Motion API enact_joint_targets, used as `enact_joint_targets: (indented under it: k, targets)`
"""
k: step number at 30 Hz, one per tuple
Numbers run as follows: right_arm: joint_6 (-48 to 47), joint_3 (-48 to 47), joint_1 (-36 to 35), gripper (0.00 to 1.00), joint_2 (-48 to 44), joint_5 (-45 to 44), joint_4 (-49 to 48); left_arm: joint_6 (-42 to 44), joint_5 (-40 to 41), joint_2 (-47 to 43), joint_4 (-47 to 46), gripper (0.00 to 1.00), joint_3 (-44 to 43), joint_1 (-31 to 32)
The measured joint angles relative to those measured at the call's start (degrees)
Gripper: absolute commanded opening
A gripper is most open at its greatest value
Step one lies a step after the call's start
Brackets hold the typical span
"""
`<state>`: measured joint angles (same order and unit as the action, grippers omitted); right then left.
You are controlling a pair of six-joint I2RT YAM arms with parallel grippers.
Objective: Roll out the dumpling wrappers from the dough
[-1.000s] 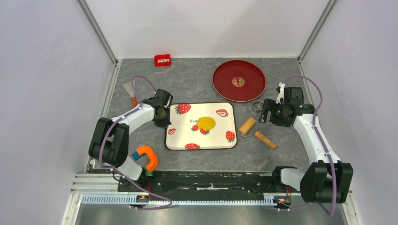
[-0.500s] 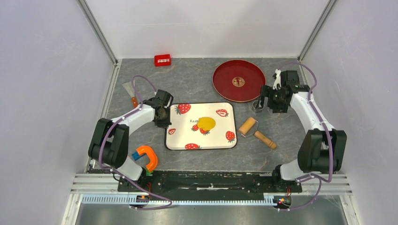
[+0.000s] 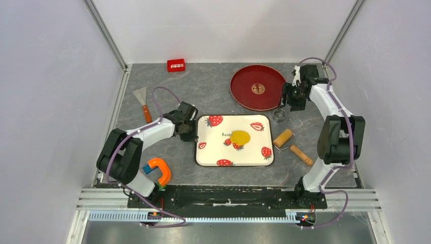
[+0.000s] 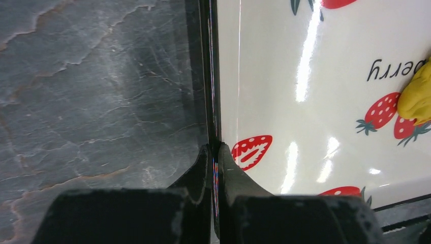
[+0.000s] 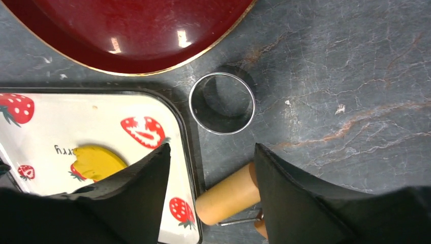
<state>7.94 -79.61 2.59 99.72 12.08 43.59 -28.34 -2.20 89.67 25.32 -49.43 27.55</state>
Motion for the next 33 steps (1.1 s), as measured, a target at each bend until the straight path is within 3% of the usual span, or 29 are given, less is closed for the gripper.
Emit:
enact_joint_targets:
  k: [5,17,28,33]
  targets:
    - [-0.66,-0.04,0.87,0.46,4.11,0.04,0.13,-1.09,-2.99,0.72,-1.11,0.02,-0.02,0.22]
    - [-2.43,-0.09,2.97,0.34,10.62,-0.35,-0.07,-2.51,-6.05,2.80,-1.18,0.02,-1.57,0.35]
    - [-1.20,-0.09,3.65,0.03,14.10,2.71,-2.51,-4.90,-6.40,3.34,-1.14,0.02,-2.05,0.57]
    - [-0.87,-0.37,3.63,0.00,14.14,3.63,-2.58,-6.14,-5.40,3.39,-0.57,0.02,-2.32,0.83]
